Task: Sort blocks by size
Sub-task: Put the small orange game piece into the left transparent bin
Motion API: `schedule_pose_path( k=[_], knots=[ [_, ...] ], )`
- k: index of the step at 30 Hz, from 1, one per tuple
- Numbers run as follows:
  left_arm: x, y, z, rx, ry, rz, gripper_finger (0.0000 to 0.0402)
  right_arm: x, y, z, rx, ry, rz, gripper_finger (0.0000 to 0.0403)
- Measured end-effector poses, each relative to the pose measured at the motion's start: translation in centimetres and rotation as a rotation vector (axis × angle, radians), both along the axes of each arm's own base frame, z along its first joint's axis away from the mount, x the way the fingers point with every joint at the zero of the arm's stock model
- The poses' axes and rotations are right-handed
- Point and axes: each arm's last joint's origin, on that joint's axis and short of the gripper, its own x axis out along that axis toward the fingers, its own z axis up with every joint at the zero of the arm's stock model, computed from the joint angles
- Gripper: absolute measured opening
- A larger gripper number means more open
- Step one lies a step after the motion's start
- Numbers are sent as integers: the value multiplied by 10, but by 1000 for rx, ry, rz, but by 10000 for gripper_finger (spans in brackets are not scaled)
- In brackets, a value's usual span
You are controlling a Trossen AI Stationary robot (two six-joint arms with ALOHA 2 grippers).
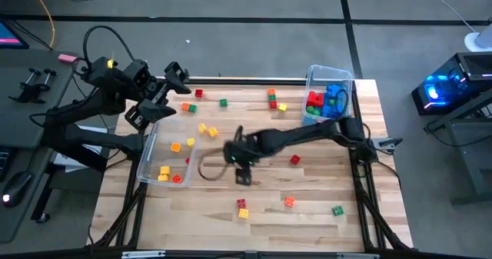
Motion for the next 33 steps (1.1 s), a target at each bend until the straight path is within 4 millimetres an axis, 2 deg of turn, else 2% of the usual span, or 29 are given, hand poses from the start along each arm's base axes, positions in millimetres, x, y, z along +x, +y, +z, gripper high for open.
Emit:
schedule_pose_path(
  k=[3,7,12,17,22,26,33],
  knots=[
    [4,1,-2,-4,13,0,266,-29,19,-5,27,39,-38,227],
    [18,4,-8,-17,48,9,266,-75,39,-1,63,12,-182,227],
    [51,12,-26,-41,140,16,266,-127,64,1,145,-88,-404,226],
    [92,22,-54,-62,261,18,266,-166,88,-3,219,-137,-564,226],
    [128,28,-87,-101,393,-30,266,-182,109,-7,255,-117,-592,226],
    [148,22,-113,-116,446,-70,266,-189,119,-7,272,-108,-582,226],
    [162,3,-153,-278,322,-167,266,-193,123,-8,261,-98,-563,226]
  ],
)
